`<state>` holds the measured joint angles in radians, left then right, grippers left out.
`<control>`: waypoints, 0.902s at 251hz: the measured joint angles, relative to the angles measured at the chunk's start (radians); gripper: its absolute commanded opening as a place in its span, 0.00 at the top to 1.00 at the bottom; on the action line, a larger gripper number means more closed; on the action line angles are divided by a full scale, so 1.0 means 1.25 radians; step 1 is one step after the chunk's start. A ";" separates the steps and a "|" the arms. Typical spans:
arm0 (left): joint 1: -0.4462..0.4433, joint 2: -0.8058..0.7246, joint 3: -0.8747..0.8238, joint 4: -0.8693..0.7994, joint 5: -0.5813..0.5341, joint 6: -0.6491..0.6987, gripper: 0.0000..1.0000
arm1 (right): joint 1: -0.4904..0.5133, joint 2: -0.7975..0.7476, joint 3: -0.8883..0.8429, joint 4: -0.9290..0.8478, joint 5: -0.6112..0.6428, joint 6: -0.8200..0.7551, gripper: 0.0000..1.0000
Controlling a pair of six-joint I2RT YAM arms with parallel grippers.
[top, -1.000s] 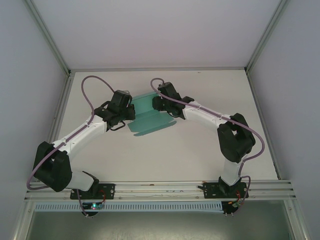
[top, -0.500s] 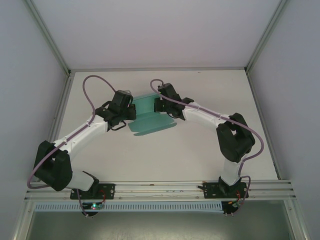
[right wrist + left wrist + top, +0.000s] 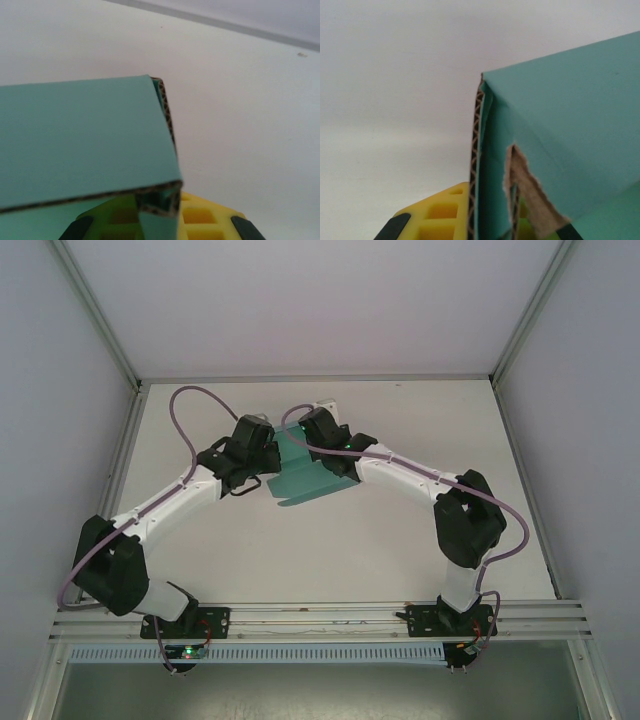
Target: Assemble paper box
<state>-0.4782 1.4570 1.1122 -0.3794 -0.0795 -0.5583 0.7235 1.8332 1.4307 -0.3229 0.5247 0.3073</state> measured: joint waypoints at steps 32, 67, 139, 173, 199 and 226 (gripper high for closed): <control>0.000 0.011 0.011 0.002 -0.001 -0.006 1.00 | 0.004 0.023 0.025 0.002 0.040 -0.034 1.00; 0.000 0.012 0.011 0.002 0.000 -0.009 1.00 | 0.005 0.011 -0.004 0.041 0.027 -0.039 0.99; 0.007 0.013 0.011 -0.021 -0.007 -0.003 1.00 | -0.072 -0.080 -0.154 0.203 -0.252 -0.002 0.53; 0.013 0.009 0.011 -0.027 -0.017 0.000 1.00 | -0.100 -0.116 -0.198 0.266 -0.387 0.028 0.24; 0.022 0.006 0.011 -0.030 -0.027 0.007 1.00 | -0.103 -0.157 -0.224 0.294 -0.467 0.042 0.02; 0.023 0.006 0.011 -0.031 -0.030 0.023 1.00 | -0.102 -0.221 -0.256 0.304 -0.505 0.045 0.01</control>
<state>-0.4496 1.4643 1.1255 -0.4175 -0.1169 -0.5301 0.5964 1.5566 1.1107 0.0574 -0.1070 0.3637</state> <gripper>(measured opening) 0.097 0.984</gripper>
